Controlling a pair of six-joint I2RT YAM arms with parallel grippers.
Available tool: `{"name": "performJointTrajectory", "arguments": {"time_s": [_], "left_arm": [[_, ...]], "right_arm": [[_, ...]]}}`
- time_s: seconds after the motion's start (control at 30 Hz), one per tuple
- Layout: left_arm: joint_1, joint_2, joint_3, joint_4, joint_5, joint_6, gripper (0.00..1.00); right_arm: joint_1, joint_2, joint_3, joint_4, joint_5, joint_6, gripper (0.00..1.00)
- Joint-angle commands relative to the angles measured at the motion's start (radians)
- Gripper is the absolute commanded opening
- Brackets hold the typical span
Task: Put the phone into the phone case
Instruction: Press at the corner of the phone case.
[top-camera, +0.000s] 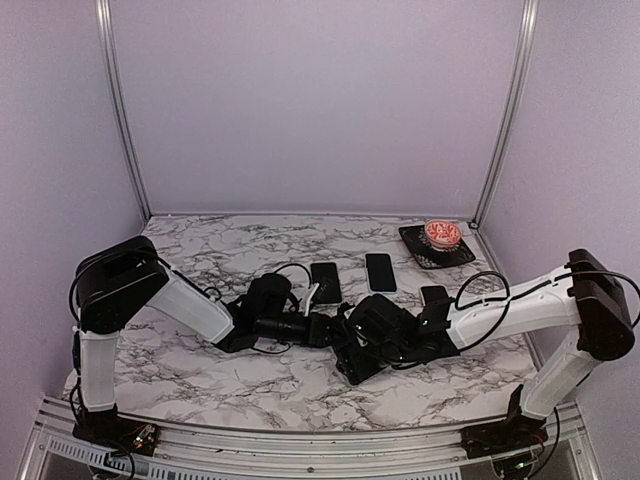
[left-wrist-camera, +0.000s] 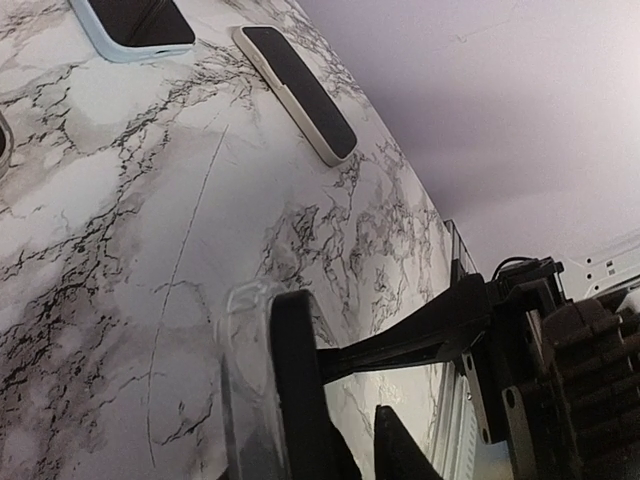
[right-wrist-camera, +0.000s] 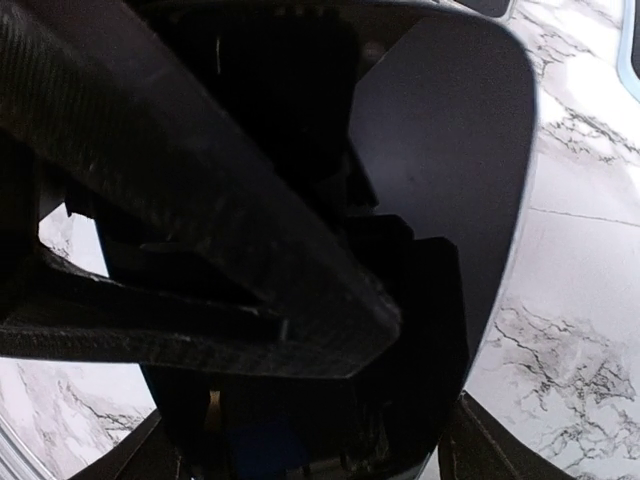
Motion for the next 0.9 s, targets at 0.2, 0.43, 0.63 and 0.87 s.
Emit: {"name": "performJointTrajectory", "arguments": {"time_s": [0.2,0.43,0.63,0.87], "left_arm": [[-0.015,-0.093,-0.009,-0.251,-0.04,0.302,0.0],[-0.033,-0.246,-0.088,-0.404,-0.128,0.614,0.0],[-0.049,-0.33,-0.102,-0.536,-0.231,0.81,0.0],[-0.077,-0.264,0.015,-0.747,-0.268,0.894,0.0]], "right_arm": [[-0.008,-0.19,-0.073,0.105,-0.078,-0.086,0.99],[-0.125,-0.425,-0.139,0.152,-0.329,-0.265,0.99],[-0.343,-0.485,-0.221,0.391,-0.63,-0.43,0.99],[-0.41,-0.25,-0.145,0.388,-0.924,-0.601,0.91]]}}
